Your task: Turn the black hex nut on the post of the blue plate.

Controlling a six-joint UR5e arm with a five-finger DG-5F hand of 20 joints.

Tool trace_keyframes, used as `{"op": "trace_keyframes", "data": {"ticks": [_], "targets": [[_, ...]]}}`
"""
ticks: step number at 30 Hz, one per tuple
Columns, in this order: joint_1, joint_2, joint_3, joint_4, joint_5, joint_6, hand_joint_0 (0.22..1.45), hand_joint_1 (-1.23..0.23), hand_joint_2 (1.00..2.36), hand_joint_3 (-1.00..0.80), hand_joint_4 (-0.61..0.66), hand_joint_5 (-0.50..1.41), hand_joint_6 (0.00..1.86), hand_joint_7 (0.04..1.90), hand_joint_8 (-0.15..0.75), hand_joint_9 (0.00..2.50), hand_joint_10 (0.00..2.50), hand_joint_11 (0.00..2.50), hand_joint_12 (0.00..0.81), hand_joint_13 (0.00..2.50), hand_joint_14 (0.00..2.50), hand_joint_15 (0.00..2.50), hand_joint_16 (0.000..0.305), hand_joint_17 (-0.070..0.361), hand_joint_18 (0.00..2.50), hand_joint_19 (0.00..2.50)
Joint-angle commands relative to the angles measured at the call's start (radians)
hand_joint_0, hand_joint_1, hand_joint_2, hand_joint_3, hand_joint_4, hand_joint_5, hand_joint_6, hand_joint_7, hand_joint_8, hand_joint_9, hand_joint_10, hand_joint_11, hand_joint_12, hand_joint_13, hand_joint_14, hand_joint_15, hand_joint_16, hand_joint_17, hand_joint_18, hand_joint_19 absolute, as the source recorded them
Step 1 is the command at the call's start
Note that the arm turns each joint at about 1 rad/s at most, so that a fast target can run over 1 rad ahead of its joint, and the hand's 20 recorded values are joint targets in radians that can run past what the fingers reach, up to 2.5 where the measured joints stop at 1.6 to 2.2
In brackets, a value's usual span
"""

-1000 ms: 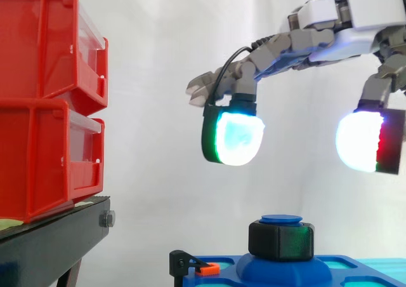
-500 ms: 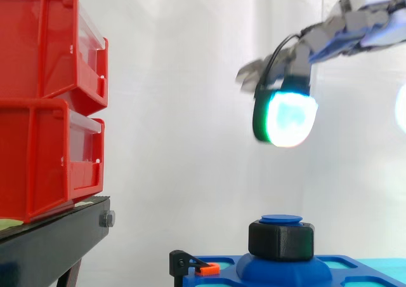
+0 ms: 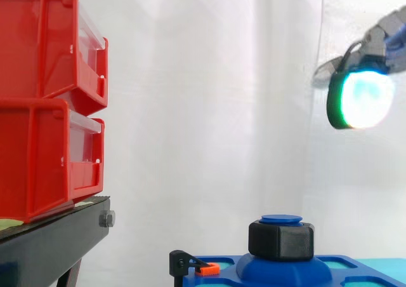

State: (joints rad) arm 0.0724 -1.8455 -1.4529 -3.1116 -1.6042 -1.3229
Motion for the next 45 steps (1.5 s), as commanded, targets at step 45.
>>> {"op": "trace_keyframes", "data": {"ticks": [45], "targets": [[0.001, 0.019, -0.018, -0.036, 0.115, 0.786, 0.42, -0.5, 1.0, -0.5, 0.06, -0.25, 0.5, 0.59, 0.106, 0.0, 0.0, 0.0, 0.291, 0.0, 0.0, 0.06, 0.046, 0.103, 0.0, 0.17]]}}
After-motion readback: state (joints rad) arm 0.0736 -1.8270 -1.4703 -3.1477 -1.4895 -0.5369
